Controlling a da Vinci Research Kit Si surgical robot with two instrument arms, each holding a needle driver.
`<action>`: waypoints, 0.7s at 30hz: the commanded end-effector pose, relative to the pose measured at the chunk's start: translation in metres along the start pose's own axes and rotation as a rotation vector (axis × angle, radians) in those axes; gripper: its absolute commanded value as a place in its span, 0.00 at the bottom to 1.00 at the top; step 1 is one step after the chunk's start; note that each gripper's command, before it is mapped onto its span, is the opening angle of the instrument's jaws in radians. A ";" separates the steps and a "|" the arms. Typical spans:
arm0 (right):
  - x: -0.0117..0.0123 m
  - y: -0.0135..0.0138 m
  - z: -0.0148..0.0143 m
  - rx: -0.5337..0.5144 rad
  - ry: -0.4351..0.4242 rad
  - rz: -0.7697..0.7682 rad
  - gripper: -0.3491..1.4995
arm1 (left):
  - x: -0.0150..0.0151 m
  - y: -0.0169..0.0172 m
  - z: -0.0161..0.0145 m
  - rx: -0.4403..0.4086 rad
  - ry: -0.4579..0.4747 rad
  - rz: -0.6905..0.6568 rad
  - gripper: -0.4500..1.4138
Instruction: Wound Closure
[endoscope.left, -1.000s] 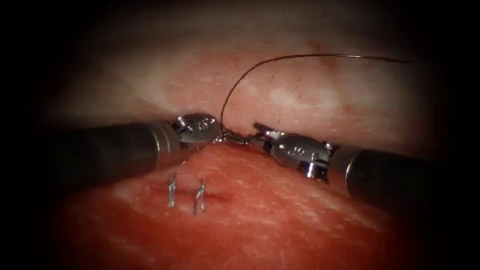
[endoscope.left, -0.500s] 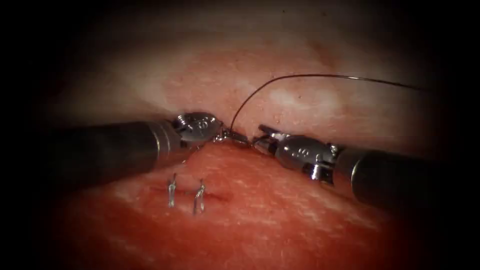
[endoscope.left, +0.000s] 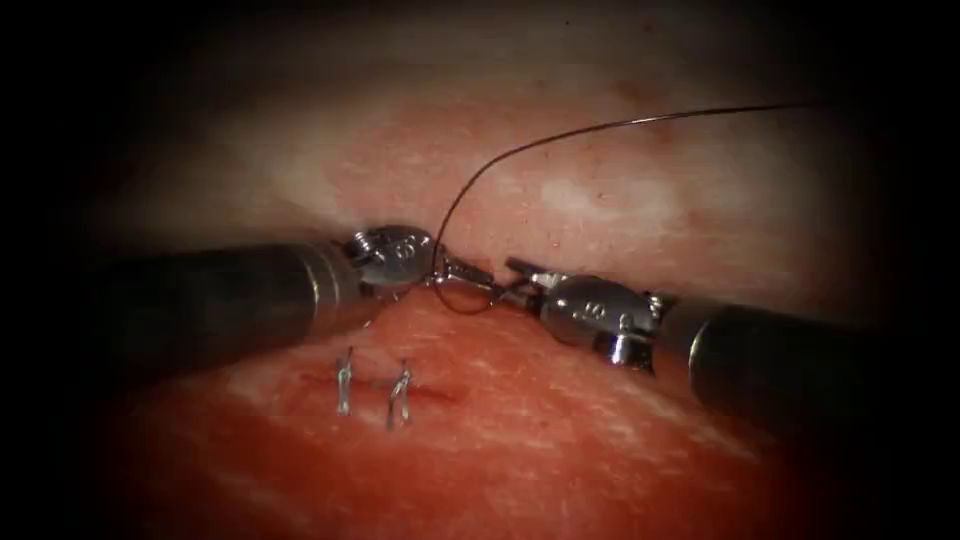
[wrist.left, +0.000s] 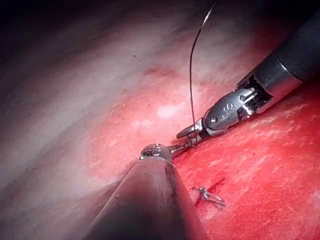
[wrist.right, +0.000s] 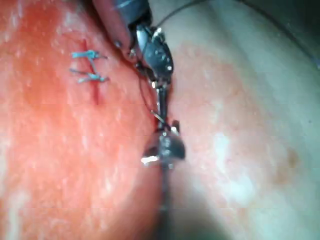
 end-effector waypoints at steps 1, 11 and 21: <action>0.0003 0.0000 0.0006 0.002 0.001 0.001 0.00 | -0.0002 -0.0001 0.0009 -0.003 0.000 0.000 0.04; 0.0000 0.0004 -0.0008 -0.004 -0.007 0.021 0.00 | -0.0002 -0.0002 0.0009 -0.002 0.000 0.000 0.04; 0.0009 0.0021 -0.0004 -0.068 0.063 0.004 0.00 | -0.0001 0.0000 0.0012 0.001 -0.002 -0.002 0.05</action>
